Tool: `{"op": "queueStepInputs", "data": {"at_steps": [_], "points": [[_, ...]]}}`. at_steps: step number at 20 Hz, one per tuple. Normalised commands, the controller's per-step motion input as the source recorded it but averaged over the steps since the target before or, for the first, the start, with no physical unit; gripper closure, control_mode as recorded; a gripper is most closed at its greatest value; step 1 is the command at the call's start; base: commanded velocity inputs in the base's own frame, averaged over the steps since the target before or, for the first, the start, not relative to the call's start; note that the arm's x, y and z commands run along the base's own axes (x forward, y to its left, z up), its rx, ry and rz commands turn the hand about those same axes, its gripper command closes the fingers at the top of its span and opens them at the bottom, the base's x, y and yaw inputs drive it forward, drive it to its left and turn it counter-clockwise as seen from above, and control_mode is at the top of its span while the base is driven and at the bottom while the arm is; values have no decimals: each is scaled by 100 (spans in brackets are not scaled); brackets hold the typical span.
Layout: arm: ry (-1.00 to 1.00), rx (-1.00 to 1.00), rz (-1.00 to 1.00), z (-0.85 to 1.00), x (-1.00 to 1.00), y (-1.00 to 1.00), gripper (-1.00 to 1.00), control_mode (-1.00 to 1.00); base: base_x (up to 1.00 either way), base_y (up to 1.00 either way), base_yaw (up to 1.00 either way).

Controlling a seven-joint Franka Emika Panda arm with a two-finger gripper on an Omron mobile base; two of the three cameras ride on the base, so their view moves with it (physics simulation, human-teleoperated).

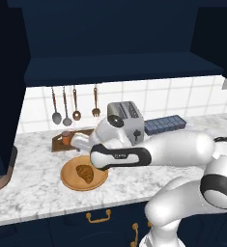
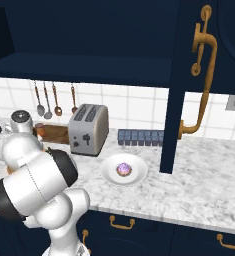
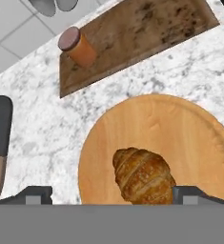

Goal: From the different types of pastries on the counter, select a croissant and place it on the cutting board. Then retrieve a jar of jam from the cabinet and place it alongside the croissant on the cutting board.

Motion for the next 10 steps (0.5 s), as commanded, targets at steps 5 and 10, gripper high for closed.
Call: {"op": "queueStepInputs", "data": {"at_steps": [5, 10], "points": [[17, -17, 2, 3, -12, 5, -100, -100, 0, 0, 0], [6, -35, 17, -61, -56, 21, -100, -100, 0, 0, 0]]}}
